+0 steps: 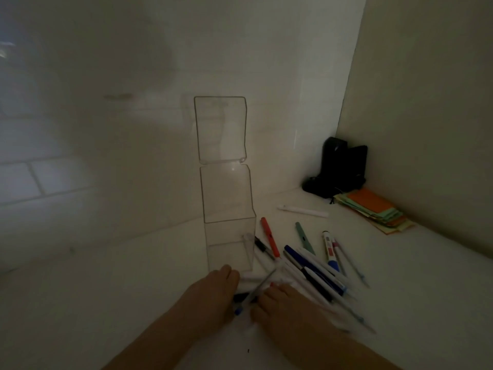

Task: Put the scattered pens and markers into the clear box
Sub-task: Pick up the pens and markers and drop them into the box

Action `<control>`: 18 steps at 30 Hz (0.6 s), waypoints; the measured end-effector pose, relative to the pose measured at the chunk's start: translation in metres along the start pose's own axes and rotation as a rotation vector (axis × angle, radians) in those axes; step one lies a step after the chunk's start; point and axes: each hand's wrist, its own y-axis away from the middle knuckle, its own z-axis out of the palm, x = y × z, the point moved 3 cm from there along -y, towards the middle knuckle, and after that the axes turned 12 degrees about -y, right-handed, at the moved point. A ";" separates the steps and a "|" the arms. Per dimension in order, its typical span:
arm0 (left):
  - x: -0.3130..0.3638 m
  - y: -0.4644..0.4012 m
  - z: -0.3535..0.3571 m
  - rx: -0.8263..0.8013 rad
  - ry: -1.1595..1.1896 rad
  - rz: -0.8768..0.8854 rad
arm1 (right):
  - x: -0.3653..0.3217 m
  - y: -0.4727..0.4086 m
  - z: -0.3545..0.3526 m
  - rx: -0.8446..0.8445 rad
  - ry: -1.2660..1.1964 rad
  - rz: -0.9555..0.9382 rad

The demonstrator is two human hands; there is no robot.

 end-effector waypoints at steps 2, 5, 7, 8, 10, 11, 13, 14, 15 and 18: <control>0.001 0.001 0.001 0.060 -0.008 0.042 | -0.005 -0.002 0.004 -0.073 0.036 -0.014; 0.006 -0.005 0.011 0.108 -0.106 0.080 | -0.007 0.000 0.007 -0.109 0.090 -0.100; 0.010 -0.007 0.011 0.147 -0.110 0.102 | -0.006 0.001 0.008 -0.066 0.025 -0.052; 0.011 -0.008 0.012 0.170 -0.125 0.121 | -0.005 0.002 0.005 0.042 0.001 -0.038; 0.011 -0.011 0.012 0.177 -0.149 0.155 | -0.004 0.004 -0.003 0.161 -0.037 -0.003; 0.010 -0.012 0.012 0.145 -0.159 0.168 | -0.004 0.003 -0.008 0.188 -0.066 0.032; 0.008 -0.013 0.008 0.128 -0.203 0.187 | -0.002 0.000 -0.009 0.139 -0.031 0.042; 0.006 -0.013 0.007 0.126 -0.225 0.185 | -0.003 -0.002 -0.009 0.090 -0.029 0.040; 0.006 -0.012 0.004 0.107 -0.219 0.170 | -0.004 -0.004 -0.009 0.056 -0.023 0.021; 0.006 -0.008 0.002 0.101 -0.243 0.140 | -0.004 -0.011 -0.009 -0.017 -0.002 0.040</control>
